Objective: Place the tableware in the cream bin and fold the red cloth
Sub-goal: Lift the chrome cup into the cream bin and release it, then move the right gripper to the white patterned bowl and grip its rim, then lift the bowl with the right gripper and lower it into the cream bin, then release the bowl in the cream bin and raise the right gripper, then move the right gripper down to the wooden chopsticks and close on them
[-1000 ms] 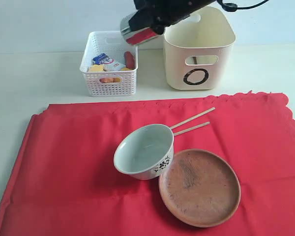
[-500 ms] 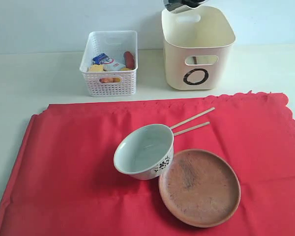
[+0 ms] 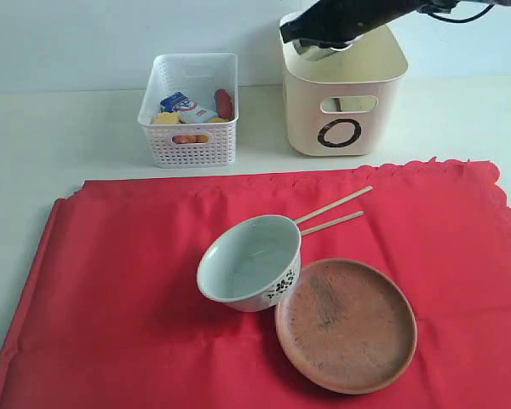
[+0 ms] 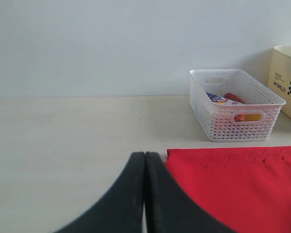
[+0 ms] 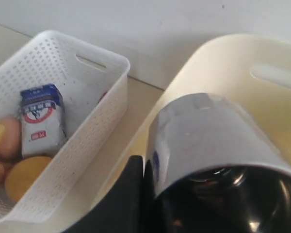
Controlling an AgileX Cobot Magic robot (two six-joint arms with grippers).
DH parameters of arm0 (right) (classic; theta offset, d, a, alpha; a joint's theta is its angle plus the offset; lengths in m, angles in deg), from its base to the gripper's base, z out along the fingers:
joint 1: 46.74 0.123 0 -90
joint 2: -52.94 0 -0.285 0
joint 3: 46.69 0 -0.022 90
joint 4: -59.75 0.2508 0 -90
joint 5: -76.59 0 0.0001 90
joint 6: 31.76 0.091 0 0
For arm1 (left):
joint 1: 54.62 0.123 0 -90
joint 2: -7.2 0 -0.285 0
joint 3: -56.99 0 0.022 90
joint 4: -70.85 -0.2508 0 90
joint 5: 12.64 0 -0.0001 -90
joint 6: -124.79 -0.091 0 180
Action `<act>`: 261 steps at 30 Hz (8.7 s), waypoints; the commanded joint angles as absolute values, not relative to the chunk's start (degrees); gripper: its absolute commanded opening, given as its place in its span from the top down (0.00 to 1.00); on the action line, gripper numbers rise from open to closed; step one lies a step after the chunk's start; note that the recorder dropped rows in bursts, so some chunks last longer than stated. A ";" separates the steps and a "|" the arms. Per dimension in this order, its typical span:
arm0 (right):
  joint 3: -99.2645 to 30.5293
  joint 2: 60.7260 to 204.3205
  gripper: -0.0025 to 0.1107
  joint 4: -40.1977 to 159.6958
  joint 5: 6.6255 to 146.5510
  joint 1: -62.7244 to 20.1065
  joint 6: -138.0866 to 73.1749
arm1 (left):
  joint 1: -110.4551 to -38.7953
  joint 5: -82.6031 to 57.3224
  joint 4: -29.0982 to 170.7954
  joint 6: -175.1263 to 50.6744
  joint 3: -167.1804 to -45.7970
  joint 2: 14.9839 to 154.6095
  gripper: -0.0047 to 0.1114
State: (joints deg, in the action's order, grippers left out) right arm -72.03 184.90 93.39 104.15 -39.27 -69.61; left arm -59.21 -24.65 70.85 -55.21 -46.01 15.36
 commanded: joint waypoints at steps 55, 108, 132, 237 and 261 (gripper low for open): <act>-70.62 176.20 0.60 87.88 146.55 -39.42 -54.45 | -59.21 -24.52 70.85 -55.51 -45.80 14.98 0.96; -60.73 185.69 0.98 86.12 146.55 -28.73 -58.74 | -59.21 -24.52 70.85 -55.51 -45.80 14.98 0.96; -61.28 182.06 0.98 90.20 146.55 -28.73 -58.74 | -59.21 -24.52 70.85 -55.51 -45.80 14.98 0.96; -81.88 187.28 0.58 70.09 117.73 -47.41 -24.25 | -59.21 -24.52 70.85 -55.51 -45.80 14.98 0.96; -77.25 174.48 0.58 91.38 146.55 -46.30 -49.05 | -59.21 -24.52 70.85 -55.51 -45.80 14.98 0.96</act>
